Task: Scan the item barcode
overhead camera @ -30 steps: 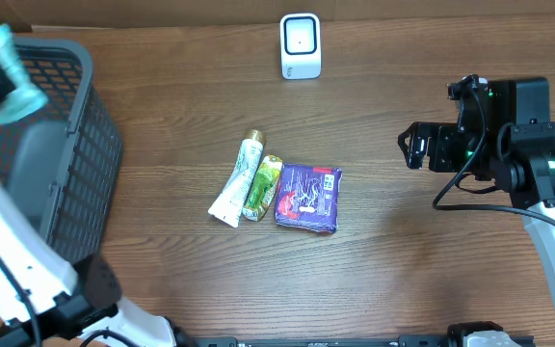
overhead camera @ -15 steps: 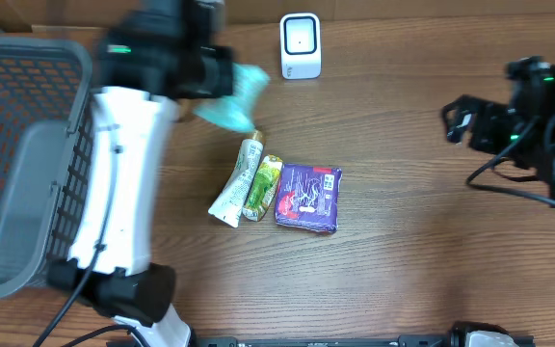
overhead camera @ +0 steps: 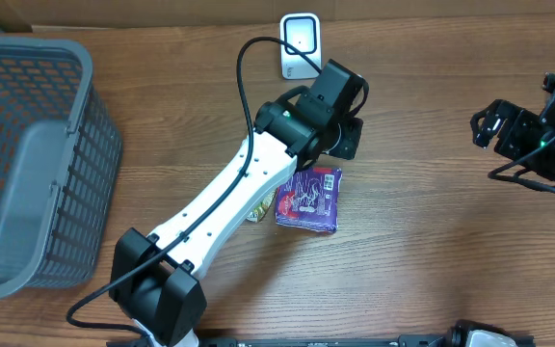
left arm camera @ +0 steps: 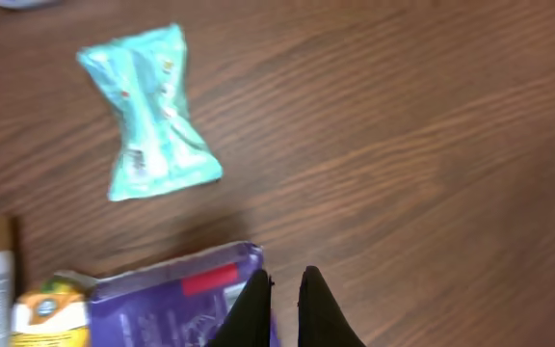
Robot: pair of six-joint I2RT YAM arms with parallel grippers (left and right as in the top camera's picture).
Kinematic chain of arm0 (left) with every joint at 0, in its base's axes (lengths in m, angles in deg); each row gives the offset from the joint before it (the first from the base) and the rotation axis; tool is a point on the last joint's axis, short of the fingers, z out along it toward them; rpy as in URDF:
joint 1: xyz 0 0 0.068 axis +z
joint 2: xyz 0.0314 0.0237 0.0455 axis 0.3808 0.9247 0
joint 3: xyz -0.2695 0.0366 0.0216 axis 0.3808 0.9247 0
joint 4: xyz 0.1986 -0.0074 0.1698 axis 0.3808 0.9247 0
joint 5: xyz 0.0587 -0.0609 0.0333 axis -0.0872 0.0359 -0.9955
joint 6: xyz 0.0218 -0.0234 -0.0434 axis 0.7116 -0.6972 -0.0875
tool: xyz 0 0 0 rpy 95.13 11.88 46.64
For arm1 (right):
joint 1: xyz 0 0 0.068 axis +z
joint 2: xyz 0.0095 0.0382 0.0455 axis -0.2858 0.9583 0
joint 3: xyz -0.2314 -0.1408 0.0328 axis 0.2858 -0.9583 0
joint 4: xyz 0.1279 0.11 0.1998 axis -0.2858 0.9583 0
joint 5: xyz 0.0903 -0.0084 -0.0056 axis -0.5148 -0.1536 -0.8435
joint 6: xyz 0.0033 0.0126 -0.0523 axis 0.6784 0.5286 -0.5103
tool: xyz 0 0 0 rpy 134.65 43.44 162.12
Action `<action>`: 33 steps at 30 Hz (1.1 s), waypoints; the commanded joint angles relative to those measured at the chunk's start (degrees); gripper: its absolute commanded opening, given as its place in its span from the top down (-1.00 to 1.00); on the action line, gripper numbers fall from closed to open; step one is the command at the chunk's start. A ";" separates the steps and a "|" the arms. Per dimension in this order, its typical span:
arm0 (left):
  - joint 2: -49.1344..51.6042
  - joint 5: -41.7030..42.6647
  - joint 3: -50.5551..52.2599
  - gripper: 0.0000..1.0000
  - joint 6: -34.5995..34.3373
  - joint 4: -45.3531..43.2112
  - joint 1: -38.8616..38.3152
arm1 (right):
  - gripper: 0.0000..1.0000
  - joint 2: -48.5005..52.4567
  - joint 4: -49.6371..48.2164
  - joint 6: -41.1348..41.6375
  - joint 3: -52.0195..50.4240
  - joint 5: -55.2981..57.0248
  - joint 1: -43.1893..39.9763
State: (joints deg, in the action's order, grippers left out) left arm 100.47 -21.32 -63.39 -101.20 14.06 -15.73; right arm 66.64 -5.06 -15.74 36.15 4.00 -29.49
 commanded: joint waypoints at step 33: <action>-0.17 -2.56 -32.81 -0.77 13.90 41.94 60.17 | -1.00 16.65 -12.66 0.28 1.33 -10.36 20.61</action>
State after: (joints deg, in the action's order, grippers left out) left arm 100.43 -26.57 -99.63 -88.74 56.86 43.20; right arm 82.71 -17.23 -16.52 36.15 -5.59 -9.63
